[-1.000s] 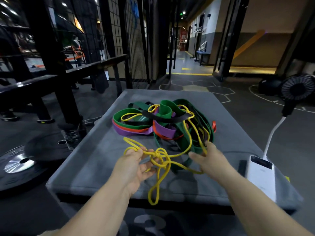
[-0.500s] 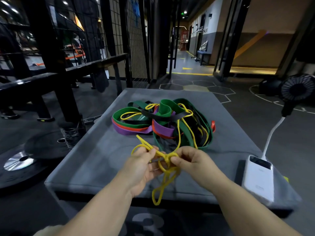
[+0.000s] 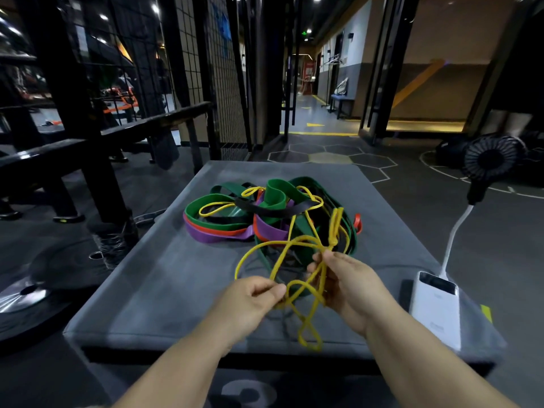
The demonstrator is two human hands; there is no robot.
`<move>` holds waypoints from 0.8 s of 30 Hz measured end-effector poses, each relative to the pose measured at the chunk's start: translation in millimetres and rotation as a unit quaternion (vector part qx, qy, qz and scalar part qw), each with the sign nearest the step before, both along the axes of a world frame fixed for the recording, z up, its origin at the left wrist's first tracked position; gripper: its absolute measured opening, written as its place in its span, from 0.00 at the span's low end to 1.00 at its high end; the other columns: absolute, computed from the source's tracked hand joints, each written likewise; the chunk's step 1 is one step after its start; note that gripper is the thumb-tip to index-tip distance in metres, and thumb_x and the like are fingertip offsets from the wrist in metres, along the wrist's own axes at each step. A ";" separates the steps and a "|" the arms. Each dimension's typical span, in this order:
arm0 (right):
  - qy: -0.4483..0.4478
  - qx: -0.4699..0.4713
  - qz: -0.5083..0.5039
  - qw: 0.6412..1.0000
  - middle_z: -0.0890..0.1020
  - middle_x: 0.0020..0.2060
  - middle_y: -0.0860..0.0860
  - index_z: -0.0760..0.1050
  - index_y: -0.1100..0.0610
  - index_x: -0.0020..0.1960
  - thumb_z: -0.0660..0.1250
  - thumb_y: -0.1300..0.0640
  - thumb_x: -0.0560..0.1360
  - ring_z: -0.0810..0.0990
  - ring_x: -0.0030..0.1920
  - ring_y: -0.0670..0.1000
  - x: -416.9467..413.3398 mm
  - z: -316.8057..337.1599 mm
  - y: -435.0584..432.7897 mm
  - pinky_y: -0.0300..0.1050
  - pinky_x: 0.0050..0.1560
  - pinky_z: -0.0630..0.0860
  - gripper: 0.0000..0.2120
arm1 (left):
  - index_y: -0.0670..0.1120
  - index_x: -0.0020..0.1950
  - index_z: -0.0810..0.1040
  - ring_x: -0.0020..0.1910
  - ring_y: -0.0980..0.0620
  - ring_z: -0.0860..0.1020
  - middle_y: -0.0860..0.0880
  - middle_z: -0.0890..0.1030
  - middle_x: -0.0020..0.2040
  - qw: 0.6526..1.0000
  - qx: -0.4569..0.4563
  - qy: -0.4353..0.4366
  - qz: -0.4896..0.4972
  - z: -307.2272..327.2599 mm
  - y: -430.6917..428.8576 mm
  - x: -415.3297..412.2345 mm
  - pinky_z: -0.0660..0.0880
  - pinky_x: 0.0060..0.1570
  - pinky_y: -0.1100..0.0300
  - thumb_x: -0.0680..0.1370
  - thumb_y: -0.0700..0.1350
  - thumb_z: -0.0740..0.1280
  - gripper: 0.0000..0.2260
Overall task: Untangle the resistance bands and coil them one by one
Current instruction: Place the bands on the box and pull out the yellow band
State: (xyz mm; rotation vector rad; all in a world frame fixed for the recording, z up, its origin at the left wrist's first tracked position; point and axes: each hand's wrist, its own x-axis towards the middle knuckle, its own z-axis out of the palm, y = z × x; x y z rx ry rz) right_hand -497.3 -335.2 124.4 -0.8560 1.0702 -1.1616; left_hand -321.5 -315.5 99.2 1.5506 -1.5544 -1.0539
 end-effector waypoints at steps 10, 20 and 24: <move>0.004 -0.013 -0.019 1.000 0.84 0.34 0.53 0.75 0.59 0.47 0.56 0.59 0.84 0.82 0.35 0.51 0.0 4.7 1.5 0.45 0.38 0.78 0.11 | 0.61 0.44 0.81 0.42 0.51 0.81 0.56 0.84 0.39 0.995 -0.083 -0.012 -0.061 0.1 -1.9 -7.4 0.75 0.50 0.51 0.68 0.61 0.65 0.10; -0.230 0.025 -0.170 0.958 0.74 0.31 0.54 0.70 0.59 0.43 0.54 0.60 0.84 0.80 0.32 0.53 -37.4 13.7 -22.0 0.53 0.42 0.79 0.13 | 0.56 0.40 0.84 0.32 0.64 0.76 0.55 0.84 0.37 0.994 -0.079 0.011 0.075 4.0 -11.2 15.3 0.72 0.42 0.61 0.73 0.50 0.73 0.02; -0.212 0.025 -0.182 0.960 0.68 0.28 0.52 0.70 0.59 0.41 0.59 0.60 0.82 0.69 0.28 0.49 -48.0 11.4 -26.3 0.45 0.33 0.80 0.11 | 0.51 0.41 0.83 0.33 0.64 0.75 0.50 0.83 0.37 0.994 -0.068 0.004 0.089 6.2 -12.7 21.5 0.73 0.42 0.57 0.78 0.44 0.69 0.06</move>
